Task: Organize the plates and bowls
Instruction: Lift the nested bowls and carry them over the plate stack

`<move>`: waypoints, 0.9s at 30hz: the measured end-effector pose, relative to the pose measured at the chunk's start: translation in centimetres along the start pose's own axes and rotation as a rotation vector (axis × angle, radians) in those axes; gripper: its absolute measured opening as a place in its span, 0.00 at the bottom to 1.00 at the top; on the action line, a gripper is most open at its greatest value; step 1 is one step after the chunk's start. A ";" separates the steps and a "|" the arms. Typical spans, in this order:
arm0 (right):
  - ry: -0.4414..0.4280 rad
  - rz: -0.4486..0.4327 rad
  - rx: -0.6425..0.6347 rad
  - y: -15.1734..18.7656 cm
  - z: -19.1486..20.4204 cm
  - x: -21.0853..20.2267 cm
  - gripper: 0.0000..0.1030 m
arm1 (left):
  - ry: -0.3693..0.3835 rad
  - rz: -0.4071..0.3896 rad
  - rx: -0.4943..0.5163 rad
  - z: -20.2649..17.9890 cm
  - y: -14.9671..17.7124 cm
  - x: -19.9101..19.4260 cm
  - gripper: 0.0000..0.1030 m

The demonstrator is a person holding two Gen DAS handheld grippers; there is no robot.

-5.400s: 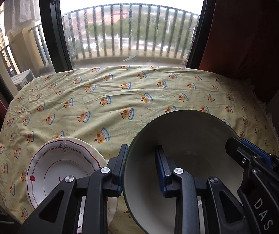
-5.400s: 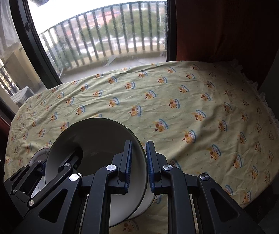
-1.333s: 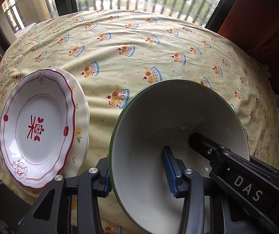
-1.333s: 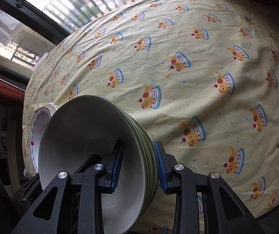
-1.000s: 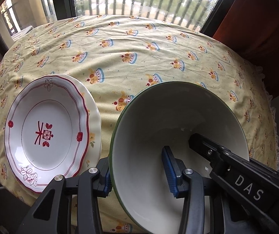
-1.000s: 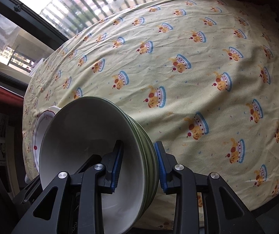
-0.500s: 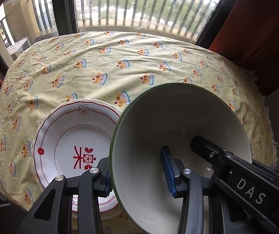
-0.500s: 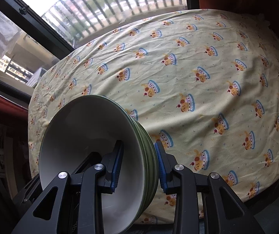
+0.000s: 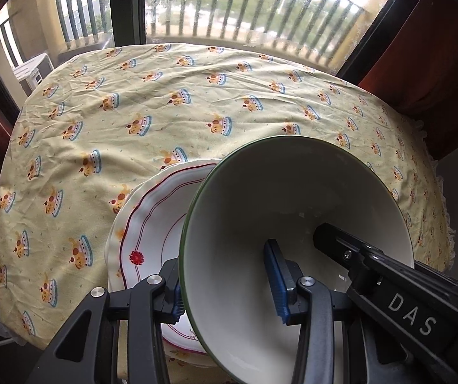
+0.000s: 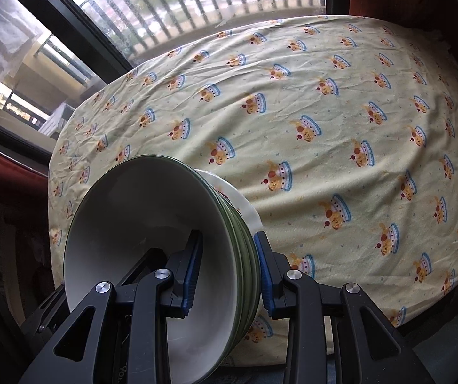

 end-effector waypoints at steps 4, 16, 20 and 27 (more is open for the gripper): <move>0.006 0.024 0.007 0.5 1.4 1.2 0.35 | -0.002 0.025 0.002 1.6 0.2 0.5 0.40; 0.028 0.053 0.005 0.2 3.6 3.2 0.35 | -0.008 0.032 0.010 3.7 -0.8 1.2 0.40; 0.038 0.050 0.000 -0.2 3.8 3.4 0.35 | -0.015 0.025 0.028 3.7 -1.0 1.3 0.40; 0.024 0.041 0.031 0.8 3.4 3.4 0.35 | -0.001 0.018 0.055 3.7 -0.2 1.2 0.41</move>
Point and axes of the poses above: each gripper's, at about its wrist camera, not at the fingertips, and x roughly the way its jaws point, z to its left, y to its underside, the point moved 5 cm from there along x, roughly the way its jaws point, and after that the axes turned 2 degrees about z, right-handed, at the moved point
